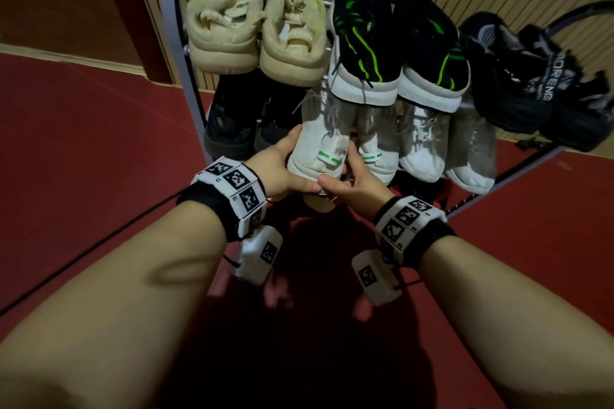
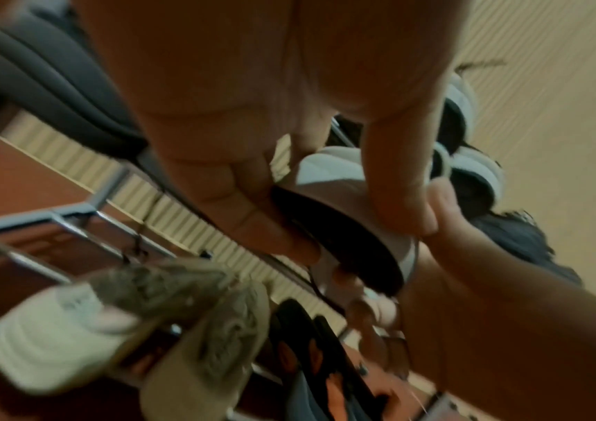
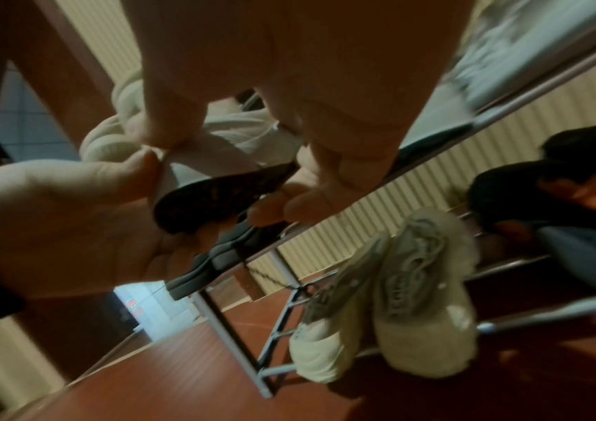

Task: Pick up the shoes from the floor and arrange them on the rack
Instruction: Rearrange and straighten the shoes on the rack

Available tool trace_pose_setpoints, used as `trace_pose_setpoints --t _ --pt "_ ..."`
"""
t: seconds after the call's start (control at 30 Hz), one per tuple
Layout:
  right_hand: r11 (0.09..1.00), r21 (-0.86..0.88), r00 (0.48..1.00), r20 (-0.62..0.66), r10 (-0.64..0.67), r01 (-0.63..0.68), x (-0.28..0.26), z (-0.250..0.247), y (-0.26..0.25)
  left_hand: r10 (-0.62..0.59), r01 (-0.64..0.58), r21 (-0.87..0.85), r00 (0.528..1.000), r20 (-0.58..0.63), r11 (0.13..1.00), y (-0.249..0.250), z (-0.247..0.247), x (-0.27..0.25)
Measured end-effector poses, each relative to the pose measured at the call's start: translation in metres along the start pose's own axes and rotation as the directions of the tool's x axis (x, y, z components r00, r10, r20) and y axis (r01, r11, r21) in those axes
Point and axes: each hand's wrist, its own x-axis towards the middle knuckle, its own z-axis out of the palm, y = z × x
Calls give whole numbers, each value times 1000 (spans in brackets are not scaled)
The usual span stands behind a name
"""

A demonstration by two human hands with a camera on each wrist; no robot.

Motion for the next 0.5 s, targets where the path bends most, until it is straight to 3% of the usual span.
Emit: trace_pose_setpoints --t 0.17,0.27,0.4,0.5 --pt "998 7 997 26 68 -68 -10 -20 3 -5 6 -45 1000 23 999 14 27 0" --pt "997 -53 997 41 61 -59 -10 -24 7 0 1 -15 1000 25 1000 17 30 -4" --pt "1000 3 999 30 22 -22 -7 -22 4 43 -43 10 999 25 999 10 18 -4" --pt "999 -32 999 -10 31 -31 -11 -24 -2 -15 17 -28 998 55 999 10 23 0"
